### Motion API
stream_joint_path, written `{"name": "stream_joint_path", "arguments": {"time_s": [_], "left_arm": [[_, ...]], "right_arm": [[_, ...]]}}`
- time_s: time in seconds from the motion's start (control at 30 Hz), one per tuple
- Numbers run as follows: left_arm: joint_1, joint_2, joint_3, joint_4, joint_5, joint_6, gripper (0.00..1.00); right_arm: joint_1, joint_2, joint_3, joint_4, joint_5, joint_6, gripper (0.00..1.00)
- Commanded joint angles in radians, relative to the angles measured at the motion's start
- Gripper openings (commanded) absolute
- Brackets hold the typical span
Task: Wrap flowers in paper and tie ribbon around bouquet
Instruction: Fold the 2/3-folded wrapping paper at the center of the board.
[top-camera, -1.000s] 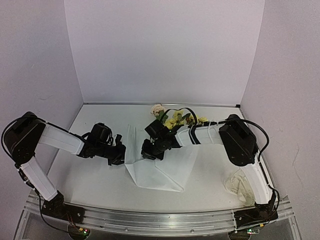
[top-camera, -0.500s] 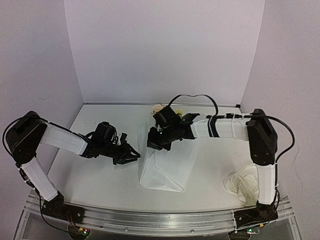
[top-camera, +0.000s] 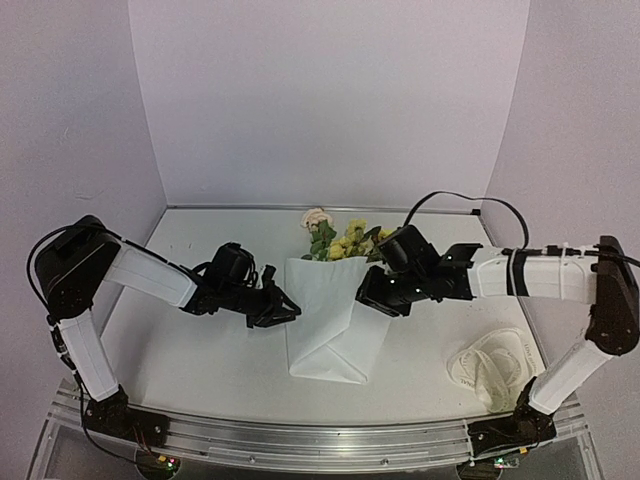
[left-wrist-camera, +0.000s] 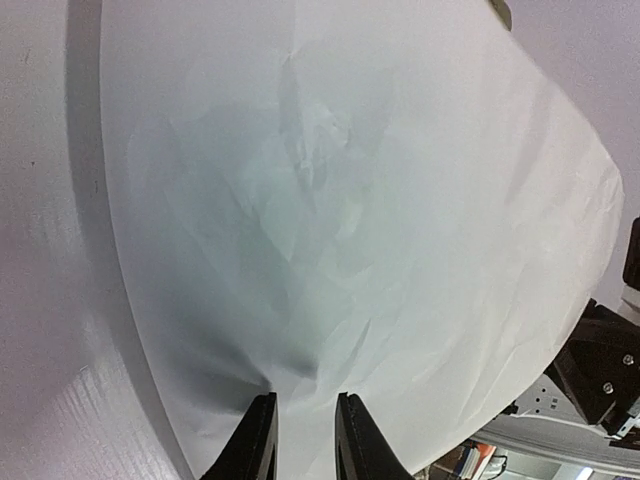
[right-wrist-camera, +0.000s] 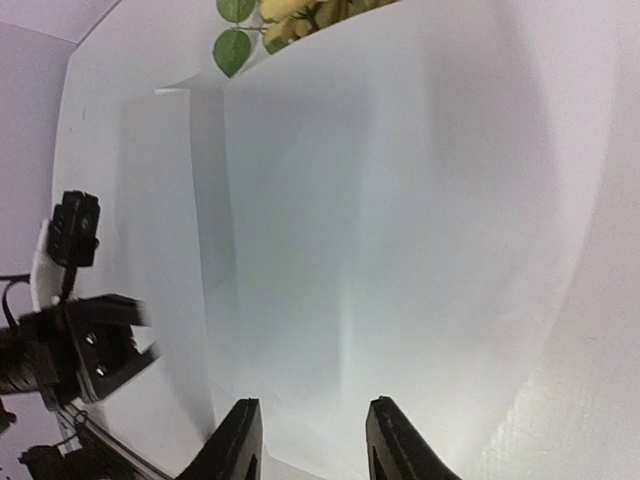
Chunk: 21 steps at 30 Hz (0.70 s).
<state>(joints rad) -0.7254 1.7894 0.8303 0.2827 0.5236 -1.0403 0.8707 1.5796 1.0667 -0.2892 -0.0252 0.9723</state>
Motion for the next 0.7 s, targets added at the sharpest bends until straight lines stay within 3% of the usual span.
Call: {"name": "stream_joint_path", "arguments": {"time_s": [0.0, 0.17, 0.4, 0.67], "left_arm": [[-0.008, 0.02, 0.052, 0.046, 0.013, -0.009, 0.22], [-0.01, 0.03, 0.073, 0.032, 0.014, -0.003, 0.22], [-0.012, 0.034, 0.093, 0.012, 0.011, 0.008, 0.22], [-0.016, 0.039, 0.102, -0.001, 0.012, 0.011, 0.22]], "right_arm": [[0.005, -0.128, -0.11, 0.077, 0.103, 0.022, 0.51], [0.004, -0.155, -0.193, 0.135, 0.099, 0.041, 0.63], [0.004, -0.079, -0.173, 0.204, 0.032, 0.005, 0.69], [-0.007, 0.018, -0.186, 0.257, -0.01, 0.04, 0.69]]}}
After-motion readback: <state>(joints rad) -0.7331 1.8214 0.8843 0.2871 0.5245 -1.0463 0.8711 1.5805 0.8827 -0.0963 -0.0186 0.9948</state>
